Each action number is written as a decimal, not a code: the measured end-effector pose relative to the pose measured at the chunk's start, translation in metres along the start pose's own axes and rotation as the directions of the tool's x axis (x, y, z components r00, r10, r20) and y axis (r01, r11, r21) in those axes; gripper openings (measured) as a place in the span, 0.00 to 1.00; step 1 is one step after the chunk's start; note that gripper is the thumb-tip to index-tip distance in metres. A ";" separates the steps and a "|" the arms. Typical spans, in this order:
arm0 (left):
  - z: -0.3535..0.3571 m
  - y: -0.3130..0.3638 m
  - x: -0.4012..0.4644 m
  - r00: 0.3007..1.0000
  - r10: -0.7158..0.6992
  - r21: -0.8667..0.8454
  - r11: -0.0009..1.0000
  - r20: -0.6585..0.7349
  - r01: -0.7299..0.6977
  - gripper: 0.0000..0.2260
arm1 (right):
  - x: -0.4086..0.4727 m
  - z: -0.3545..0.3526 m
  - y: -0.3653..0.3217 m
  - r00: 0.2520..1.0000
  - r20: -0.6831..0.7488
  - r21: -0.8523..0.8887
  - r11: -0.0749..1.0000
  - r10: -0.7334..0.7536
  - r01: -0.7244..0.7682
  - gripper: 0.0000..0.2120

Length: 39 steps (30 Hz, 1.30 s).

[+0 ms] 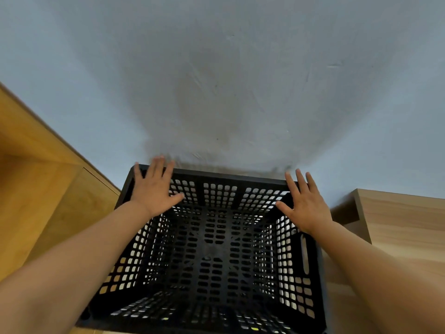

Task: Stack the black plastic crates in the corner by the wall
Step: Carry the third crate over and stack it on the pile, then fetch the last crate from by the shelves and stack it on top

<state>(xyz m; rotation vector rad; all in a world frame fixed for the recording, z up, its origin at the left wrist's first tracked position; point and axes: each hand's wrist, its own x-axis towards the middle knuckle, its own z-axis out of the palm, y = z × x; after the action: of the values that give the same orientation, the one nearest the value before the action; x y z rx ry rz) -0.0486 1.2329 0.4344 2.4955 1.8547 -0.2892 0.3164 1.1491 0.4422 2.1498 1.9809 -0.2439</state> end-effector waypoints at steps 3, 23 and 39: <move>-0.010 0.046 0.003 0.976 0.215 0.026 0.976 -0.024 -0.215 0.40 | -0.001 -0.001 0.001 1.000 0.011 -0.019 1.000 0.012 -0.012 0.39; -0.058 0.177 -0.061 0.593 0.798 -0.182 0.571 -0.110 -0.801 0.31 | -0.229 0.022 -0.082 0.763 0.067 0.333 0.707 0.642 -0.624 0.34; -0.055 0.330 -0.326 -0.146 0.989 -0.093 -0.148 -0.024 -0.985 0.29 | -0.521 0.075 -0.145 0.208 0.209 0.411 0.107 0.955 -0.905 0.33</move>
<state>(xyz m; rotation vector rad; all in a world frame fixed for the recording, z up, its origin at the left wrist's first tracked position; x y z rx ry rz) 0.1827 0.8335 0.5095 2.8207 -0.6237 -0.1504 0.1300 0.6394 0.4991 3.2715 0.0926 -0.3701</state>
